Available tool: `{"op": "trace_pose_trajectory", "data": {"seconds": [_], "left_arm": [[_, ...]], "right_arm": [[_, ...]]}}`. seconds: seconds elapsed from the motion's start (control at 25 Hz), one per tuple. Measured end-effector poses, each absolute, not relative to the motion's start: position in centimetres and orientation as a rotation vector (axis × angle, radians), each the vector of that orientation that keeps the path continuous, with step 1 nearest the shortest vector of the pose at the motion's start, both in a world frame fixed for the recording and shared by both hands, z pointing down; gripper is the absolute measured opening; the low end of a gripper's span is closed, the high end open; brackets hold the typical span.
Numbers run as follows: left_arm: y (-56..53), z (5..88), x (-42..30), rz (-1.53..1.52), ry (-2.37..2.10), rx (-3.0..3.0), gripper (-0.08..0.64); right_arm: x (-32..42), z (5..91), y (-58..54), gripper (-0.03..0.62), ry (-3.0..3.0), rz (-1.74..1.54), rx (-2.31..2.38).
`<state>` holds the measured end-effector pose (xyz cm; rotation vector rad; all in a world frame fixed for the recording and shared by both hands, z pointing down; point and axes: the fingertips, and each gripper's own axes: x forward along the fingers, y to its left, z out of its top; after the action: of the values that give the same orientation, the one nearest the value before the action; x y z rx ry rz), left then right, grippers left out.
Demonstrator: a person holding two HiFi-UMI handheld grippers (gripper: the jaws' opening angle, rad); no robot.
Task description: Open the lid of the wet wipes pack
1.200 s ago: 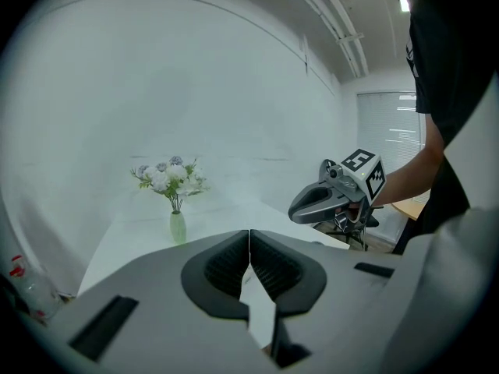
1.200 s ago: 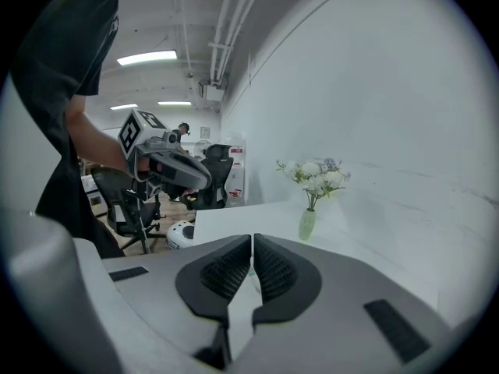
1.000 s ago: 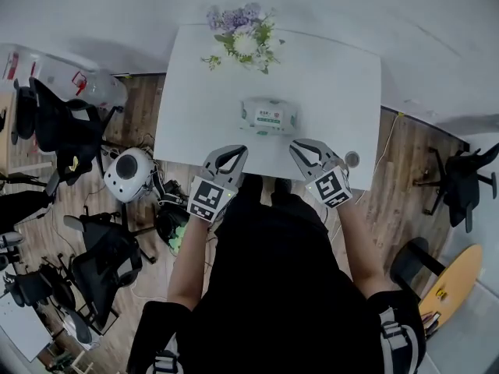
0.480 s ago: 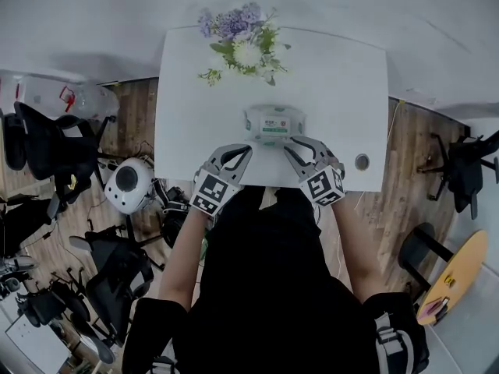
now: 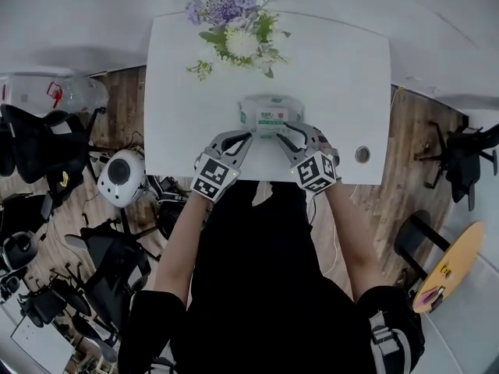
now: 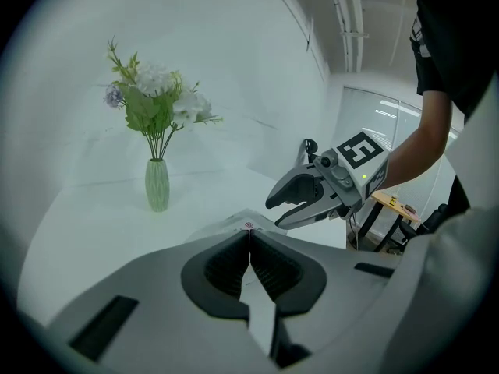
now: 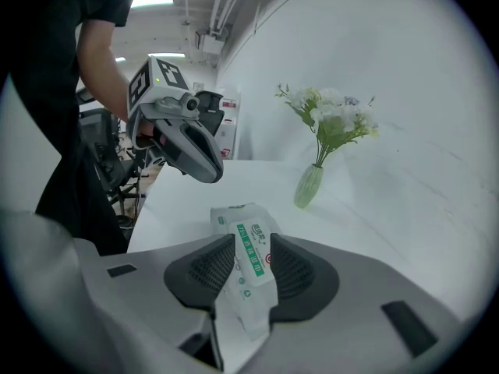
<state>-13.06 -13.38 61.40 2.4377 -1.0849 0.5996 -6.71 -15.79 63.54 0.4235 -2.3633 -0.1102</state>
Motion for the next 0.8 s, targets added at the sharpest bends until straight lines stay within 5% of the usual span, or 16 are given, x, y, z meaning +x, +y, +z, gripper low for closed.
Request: {"op": "trace_pose_trajectory", "data": {"seconds": [0.8], "left_arm": [[-14.7,67.7,-11.6,0.656,-1.069,2.333,0.025]], "right_arm": [[-7.5,68.7,-16.4,0.173,-2.277,-0.189,0.369]]}}
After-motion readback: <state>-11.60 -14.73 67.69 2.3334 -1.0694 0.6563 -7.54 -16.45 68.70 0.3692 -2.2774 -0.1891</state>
